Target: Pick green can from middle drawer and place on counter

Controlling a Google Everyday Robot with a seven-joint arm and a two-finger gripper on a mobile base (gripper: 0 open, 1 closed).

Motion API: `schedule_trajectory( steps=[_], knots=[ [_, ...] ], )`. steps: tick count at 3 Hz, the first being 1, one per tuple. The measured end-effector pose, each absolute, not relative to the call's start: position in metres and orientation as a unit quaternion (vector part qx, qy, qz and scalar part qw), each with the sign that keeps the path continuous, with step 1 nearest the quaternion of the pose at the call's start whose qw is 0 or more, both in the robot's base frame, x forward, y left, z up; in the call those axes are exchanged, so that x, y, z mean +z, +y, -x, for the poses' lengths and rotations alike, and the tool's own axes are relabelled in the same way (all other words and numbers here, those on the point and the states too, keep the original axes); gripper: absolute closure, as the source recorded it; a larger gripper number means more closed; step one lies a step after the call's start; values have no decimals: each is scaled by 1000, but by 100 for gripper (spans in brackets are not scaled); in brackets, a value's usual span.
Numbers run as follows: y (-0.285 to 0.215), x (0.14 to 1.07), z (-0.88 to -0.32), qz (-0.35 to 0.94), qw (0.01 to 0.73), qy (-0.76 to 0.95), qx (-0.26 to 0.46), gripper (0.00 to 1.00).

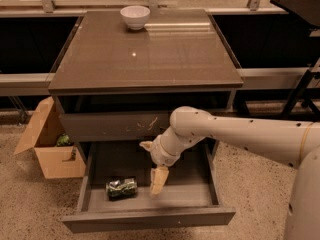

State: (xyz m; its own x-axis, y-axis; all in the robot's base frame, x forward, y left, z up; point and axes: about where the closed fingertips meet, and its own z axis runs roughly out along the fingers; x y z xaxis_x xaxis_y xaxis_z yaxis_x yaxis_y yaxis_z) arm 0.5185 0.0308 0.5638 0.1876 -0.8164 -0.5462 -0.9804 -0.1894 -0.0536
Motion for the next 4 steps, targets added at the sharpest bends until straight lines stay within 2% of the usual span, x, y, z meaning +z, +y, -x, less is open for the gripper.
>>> schedule_trajectory(
  steps=[1, 4],
  knots=[
    [47, 532, -521, 736, 214, 594, 243, 0],
    [68, 477, -525, 731, 186, 608, 248, 0]
  ],
)
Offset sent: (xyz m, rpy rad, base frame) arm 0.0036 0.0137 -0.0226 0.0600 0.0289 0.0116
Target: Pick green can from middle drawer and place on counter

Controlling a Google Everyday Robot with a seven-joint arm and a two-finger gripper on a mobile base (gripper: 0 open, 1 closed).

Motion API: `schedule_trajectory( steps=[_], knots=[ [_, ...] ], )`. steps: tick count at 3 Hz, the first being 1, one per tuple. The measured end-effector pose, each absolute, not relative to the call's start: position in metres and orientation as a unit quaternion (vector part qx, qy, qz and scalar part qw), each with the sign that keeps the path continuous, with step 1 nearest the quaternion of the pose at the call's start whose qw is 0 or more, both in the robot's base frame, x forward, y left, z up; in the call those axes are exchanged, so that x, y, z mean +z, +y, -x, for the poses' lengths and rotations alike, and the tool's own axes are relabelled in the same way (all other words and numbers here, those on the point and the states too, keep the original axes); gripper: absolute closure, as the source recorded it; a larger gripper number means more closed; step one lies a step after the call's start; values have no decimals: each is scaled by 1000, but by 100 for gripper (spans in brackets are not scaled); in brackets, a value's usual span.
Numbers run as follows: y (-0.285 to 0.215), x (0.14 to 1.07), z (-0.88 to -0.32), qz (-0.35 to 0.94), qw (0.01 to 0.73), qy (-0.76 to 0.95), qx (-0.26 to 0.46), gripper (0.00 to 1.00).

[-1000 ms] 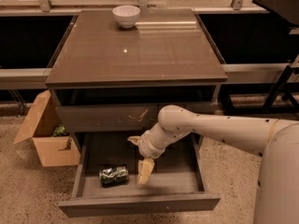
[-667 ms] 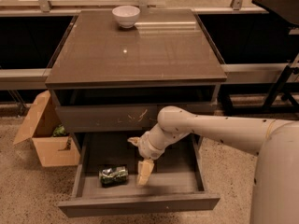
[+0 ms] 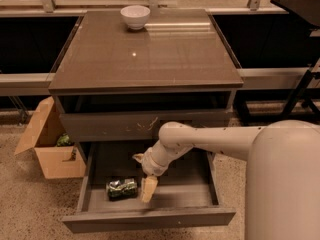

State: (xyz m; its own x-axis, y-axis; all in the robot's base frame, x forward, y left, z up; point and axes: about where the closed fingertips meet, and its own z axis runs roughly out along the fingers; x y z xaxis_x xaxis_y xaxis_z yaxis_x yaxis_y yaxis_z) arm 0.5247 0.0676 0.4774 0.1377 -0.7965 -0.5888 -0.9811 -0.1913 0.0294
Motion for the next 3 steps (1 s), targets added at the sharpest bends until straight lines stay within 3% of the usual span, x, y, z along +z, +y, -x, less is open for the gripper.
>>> schedule_trajectory(
  steps=[3],
  knots=[
    [106, 434, -563, 732, 248, 607, 187, 0]
  ],
)
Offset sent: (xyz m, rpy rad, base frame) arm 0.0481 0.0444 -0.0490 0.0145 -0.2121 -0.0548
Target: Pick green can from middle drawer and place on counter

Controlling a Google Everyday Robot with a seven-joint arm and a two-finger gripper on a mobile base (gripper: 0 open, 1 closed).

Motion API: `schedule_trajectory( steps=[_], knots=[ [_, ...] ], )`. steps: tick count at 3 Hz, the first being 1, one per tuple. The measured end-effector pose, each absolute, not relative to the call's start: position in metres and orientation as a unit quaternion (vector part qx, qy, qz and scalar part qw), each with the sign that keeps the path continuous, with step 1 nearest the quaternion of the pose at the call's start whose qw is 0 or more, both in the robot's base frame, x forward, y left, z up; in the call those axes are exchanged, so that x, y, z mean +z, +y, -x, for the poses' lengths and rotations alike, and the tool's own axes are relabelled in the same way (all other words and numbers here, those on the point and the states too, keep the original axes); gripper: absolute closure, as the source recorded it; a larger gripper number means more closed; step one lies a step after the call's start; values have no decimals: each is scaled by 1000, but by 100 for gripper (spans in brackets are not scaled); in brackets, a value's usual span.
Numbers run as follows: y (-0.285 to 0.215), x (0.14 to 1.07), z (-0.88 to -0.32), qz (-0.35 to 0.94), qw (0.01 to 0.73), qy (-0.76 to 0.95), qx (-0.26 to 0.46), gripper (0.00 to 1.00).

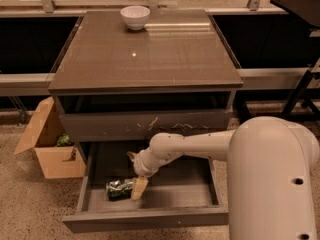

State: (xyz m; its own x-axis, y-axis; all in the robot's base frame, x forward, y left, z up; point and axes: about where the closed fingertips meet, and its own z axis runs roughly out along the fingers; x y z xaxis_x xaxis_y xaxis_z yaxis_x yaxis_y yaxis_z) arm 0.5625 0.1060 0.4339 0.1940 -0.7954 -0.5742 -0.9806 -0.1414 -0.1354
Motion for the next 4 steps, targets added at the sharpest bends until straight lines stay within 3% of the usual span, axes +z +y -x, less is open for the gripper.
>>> schedule_trajectory(
  steps=[4],
  knots=[
    [144, 383, -588, 713, 257, 622, 195, 4]
  ],
)
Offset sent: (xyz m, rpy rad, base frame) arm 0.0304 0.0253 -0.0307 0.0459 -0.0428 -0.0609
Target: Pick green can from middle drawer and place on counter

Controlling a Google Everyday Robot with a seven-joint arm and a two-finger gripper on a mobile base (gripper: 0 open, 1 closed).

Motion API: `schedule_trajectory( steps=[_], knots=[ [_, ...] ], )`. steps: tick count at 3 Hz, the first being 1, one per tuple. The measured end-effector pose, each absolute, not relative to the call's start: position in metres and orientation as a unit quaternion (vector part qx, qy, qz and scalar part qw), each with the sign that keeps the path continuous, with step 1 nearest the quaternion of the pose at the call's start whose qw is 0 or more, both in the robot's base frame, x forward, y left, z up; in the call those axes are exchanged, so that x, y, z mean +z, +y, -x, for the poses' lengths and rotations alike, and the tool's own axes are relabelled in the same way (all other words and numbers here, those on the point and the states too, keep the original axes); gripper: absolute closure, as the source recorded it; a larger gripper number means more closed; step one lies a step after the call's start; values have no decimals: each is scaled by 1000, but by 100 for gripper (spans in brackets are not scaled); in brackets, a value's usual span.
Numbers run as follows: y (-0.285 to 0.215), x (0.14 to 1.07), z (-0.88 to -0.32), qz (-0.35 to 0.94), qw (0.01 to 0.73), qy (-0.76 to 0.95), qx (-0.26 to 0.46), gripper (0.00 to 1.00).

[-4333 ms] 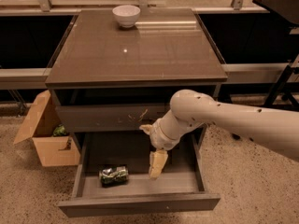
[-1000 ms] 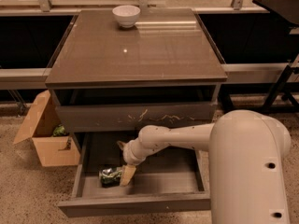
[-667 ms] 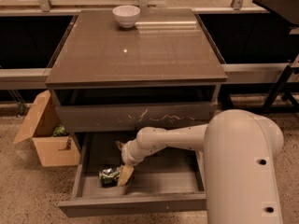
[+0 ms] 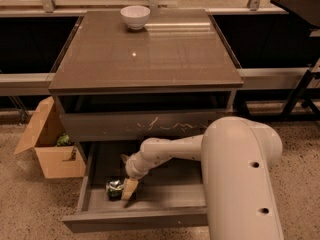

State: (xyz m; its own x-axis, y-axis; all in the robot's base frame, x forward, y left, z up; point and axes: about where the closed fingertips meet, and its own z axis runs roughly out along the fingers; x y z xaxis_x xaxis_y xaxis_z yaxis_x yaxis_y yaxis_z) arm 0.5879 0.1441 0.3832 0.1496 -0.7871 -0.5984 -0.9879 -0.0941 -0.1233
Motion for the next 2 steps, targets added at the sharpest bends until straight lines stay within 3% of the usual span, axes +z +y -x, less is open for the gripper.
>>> schedule_trajectory(
  steps=[1, 2],
  knots=[
    [148, 371, -588, 715, 246, 623, 200, 34],
    [146, 366, -588, 717, 239, 623, 201, 58]
  ],
)
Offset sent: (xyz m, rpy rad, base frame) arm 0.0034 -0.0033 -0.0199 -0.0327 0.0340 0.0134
